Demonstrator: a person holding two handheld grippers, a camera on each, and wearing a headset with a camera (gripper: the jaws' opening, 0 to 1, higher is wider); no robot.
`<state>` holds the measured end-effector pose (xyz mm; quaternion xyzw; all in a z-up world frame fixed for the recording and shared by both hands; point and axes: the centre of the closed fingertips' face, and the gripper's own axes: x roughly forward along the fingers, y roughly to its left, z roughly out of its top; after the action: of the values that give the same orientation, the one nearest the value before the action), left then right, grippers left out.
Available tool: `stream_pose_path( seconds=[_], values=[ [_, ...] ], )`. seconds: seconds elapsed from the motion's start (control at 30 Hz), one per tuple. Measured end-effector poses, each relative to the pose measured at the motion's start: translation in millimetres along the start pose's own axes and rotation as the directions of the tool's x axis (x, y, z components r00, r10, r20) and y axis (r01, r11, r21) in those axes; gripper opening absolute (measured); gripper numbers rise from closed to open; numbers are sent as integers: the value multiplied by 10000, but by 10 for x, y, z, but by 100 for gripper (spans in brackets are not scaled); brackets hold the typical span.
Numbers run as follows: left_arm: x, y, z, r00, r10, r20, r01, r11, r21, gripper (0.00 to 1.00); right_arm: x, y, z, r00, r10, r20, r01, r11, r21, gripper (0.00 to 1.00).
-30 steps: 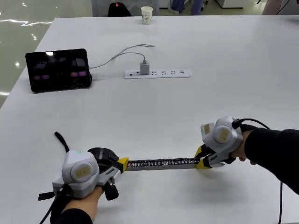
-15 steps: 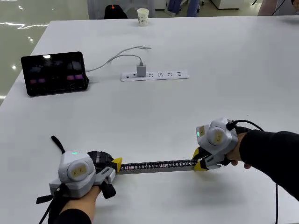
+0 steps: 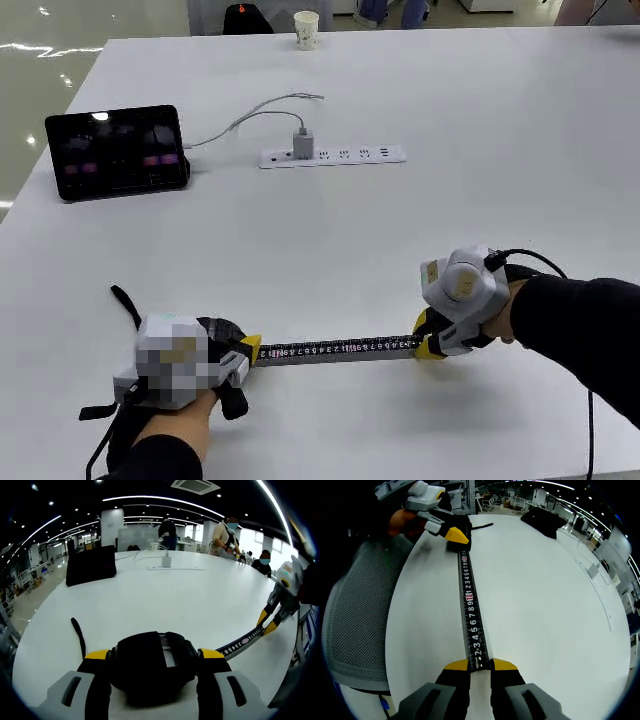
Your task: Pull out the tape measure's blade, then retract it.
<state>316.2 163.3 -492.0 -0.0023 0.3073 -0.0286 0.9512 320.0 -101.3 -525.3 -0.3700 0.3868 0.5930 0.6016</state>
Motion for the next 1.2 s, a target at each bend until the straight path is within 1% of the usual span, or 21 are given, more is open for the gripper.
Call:
stream_pose_path(
  seconds=[0.13,0.37,0.43,0.5,0.63,0.73,0.8,0.97,1.1,1.17,1.2],
  values=[
    [-3,9,-11,10000,16,-35,-16,9999,99,64,0,-1,7,10000,44,84,-44,10000,-11,11],
    [6,7,-15,10000,-80,-51,80,10000,20,64,0,5,14,10000,44,-28,-44,10000,27,11],
    [15,10,-18,9999,-117,-92,117,9999,-35,64,-2,21,20,10000,22,8,-22,9996,-292,11],
    [14,7,-23,9998,-150,-134,149,9999,-80,64,-4,10,27,9999,-9,117,6,9997,259,11],
    [14,4,-27,9997,-154,-197,152,9998,-93,64,3,-2,44,9998,-29,176,23,9995,302,11],
    [19,7,-25,9996,-163,-226,160,9998,-95,64,7,-7,56,9999,-11,130,8,9997,250,11],
    [15,4,-26,9996,-174,-213,172,9998,-92,64,9,-5,58,10000,35,92,-36,10000,68,11],
    [15,4,-21,9996,-173,-211,171,9998,-90,64,12,-9,68,9999,55,127,-57,9999,125,11],
    [11,1,-24,9996,-183,-223,181,9998,-103,64,22,3,79,10000,78,43,-76,9987,-505,12],
    [10,-2,-24,9995,-184,-248,181,9998,-107,64,30,-5,69,9999,130,24,-129,9989,-444,12],
    [8,-3,-23,9995,-187,-254,184,9998,-102,64,31,-10,67,9998,170,68,-168,9997,-198,12]
  ],
)
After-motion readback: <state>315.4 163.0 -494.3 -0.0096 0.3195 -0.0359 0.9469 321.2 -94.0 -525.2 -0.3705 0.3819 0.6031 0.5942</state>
